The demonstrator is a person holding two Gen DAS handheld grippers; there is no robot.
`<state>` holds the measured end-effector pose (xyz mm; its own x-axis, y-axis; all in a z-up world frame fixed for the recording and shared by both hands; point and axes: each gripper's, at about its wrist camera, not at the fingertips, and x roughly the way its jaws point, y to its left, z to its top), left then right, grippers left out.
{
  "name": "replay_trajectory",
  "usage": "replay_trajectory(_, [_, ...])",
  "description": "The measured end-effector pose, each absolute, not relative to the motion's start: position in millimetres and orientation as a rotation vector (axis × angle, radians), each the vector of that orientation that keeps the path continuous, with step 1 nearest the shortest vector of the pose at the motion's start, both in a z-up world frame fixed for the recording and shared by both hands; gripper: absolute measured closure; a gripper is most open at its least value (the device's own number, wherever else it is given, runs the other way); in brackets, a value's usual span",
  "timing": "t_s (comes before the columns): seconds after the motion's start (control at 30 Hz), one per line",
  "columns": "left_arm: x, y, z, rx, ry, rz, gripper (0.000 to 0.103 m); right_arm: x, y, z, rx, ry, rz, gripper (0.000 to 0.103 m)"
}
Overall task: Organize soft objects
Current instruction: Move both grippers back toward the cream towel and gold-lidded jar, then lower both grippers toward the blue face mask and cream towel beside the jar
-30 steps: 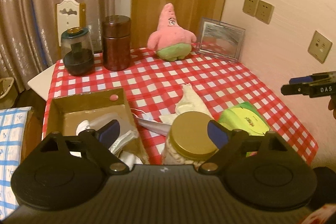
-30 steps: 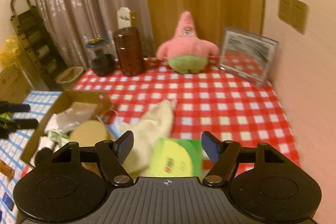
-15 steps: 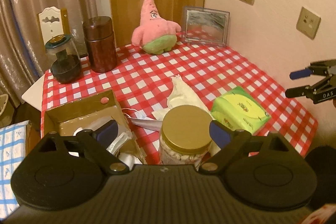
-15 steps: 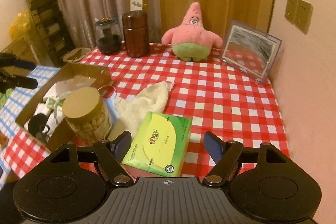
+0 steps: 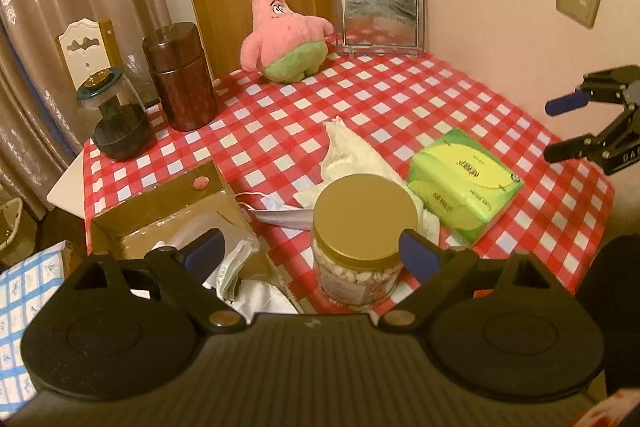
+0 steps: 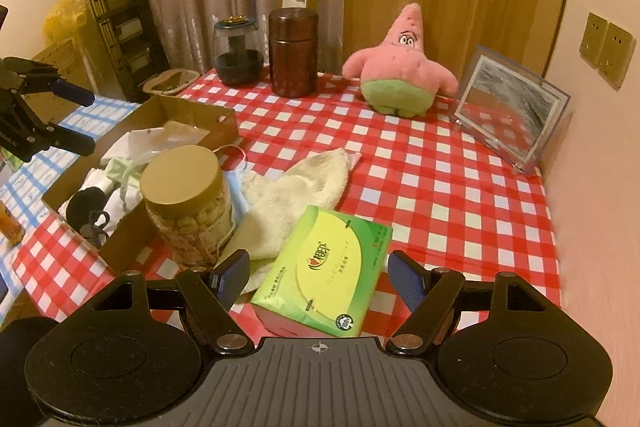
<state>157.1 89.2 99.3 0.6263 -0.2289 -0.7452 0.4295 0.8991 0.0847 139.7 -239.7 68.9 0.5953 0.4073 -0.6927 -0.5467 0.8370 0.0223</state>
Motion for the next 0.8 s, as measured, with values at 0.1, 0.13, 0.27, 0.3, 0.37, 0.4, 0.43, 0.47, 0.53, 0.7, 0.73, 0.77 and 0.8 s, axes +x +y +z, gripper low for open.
replay_trajectory(0.1, [158,92,100,0.277,0.813,-0.383,0.01,141,-235,68,-0.217,0.753,0.561,0.027])
replay_trajectory(0.13, [158,92,99,0.28,0.814,-0.383,0.01,141,-234,68,-0.224,0.755,0.563,0.027])
replay_trajectory(0.27, [159,95,97,0.308,0.819,-0.388,0.01,142,-228,65,-0.258,0.761,0.578,0.027])
replay_trajectory(0.3, [160,95,95,0.32,0.819,-0.389,0.01,143,-227,64,-0.267,0.763,0.581,0.027])
replay_trajectory(0.37, [161,94,91,0.372,0.814,-0.374,0.01,144,-223,62,-0.287,0.764,0.589,0.027])
replay_trajectory(0.4, [161,93,90,0.403,0.807,-0.372,0.01,145,-222,61,-0.294,0.765,0.597,0.027])
replay_trajectory(0.43, [161,93,88,0.434,0.798,-0.38,0.01,146,-221,60,-0.303,0.765,0.605,0.027])
replay_trajectory(0.47, [161,93,87,0.457,0.788,-0.392,0.01,147,-219,59,-0.316,0.765,0.614,0.027])
replay_trajectory(0.53, [162,93,85,0.495,0.773,-0.414,0.01,149,-215,56,-0.346,0.762,0.632,0.027])
replay_trajectory(0.7, [171,96,78,0.568,0.744,-0.457,0.01,157,-205,47,-0.424,0.754,0.681,0.027])
replay_trajectory(0.73, [173,97,77,0.586,0.738,-0.466,0.01,159,-203,45,-0.442,0.752,0.693,0.027])
replay_trajectory(0.77, [176,98,75,0.604,0.731,-0.475,0.01,161,-200,43,-0.465,0.746,0.709,0.027])
replay_trajectory(0.8, [178,98,74,0.618,0.728,-0.483,0.01,163,-198,42,-0.485,0.738,0.72,0.027])
